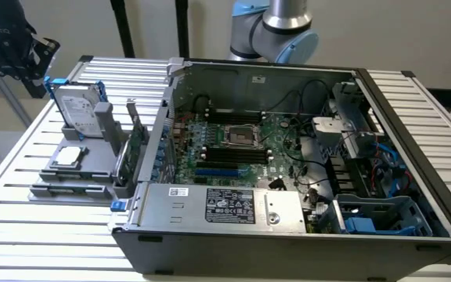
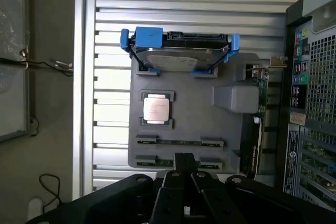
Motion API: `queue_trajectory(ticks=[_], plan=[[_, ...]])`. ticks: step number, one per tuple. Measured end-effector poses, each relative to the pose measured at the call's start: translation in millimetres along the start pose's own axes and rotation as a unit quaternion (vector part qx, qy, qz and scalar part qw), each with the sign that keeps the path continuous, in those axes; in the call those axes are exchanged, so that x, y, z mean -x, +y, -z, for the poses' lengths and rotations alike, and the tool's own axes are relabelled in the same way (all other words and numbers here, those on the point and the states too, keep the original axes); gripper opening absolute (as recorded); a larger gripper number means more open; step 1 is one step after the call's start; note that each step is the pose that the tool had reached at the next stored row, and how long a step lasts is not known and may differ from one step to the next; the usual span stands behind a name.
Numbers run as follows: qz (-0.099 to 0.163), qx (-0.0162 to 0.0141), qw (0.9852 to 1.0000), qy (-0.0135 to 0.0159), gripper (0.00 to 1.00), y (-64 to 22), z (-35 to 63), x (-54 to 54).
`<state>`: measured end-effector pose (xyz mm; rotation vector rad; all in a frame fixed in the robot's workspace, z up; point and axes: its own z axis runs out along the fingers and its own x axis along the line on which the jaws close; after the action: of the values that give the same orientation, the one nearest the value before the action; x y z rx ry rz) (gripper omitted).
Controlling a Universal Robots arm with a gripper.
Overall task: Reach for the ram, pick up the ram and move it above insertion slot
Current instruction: 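Reach for the ram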
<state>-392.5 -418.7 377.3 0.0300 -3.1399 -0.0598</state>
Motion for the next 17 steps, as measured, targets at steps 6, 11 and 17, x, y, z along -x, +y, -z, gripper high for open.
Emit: queue_trajectory(ticks=[6,11,17], plan=[[0.000,0.0000,1.0000,-0.0001,0.11,-15.5,-2.2,4.8],[0.000,-0.0002,1.0000,0.0000,0.11,-29.0,-7.2,9.7],[0.000,-0.0016,1.0000,-0.0001,0.11,-43.2,-15.0,14.4]])
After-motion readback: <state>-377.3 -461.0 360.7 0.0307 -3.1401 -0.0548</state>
